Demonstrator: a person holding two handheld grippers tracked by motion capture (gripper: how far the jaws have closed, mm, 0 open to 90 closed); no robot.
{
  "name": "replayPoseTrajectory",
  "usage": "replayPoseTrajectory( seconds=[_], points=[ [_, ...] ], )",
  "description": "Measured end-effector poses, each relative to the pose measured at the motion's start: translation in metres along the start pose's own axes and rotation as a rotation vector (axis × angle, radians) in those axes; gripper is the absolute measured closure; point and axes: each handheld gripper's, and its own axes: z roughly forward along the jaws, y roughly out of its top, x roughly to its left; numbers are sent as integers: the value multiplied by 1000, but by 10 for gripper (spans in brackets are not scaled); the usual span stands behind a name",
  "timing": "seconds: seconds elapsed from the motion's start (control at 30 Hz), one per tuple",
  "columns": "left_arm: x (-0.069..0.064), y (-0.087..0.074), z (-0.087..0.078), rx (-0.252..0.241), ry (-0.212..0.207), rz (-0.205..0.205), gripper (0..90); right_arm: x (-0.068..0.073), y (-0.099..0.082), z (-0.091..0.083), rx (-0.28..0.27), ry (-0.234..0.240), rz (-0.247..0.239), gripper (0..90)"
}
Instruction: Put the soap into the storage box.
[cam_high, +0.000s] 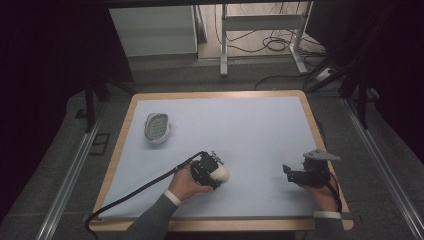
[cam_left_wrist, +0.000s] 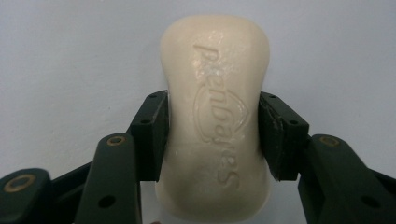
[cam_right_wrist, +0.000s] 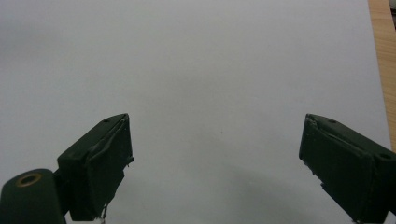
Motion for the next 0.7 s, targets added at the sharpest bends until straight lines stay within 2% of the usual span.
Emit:
replayPoseTrajectory(
  seconds=[0.13, 0.17, 0.2, 0.3, 0.4, 0.53, 0.7],
  points=[
    [0, -1, -2, -5, 0, 7, 494, 0, 0, -1, -5, -1, 3, 93],
    [0, -1, -4, -13, -6, 11, 494, 0, 0, -1, -5, -1, 3, 93],
    [0, -1, -8, -31, -35, 16, 494, -1, 0, -1, -7, 0, 2, 92],
    [2, -1, -13, -43, -42, 11, 494, -1, 0, -1, -5, 3, 5, 92],
    [7, -2, -19, -64, -40, -1, 494, 0, 0, -1, -6, 2, 2, 92],
    [15, -4, -26, -106, -58, -44, 494, 0, 0, -1, -9, 2, 0, 92],
    [23, -7, -33, -110, -42, -59, 494, 0, 0, 0, -4, 1, 0, 92]
  ],
)
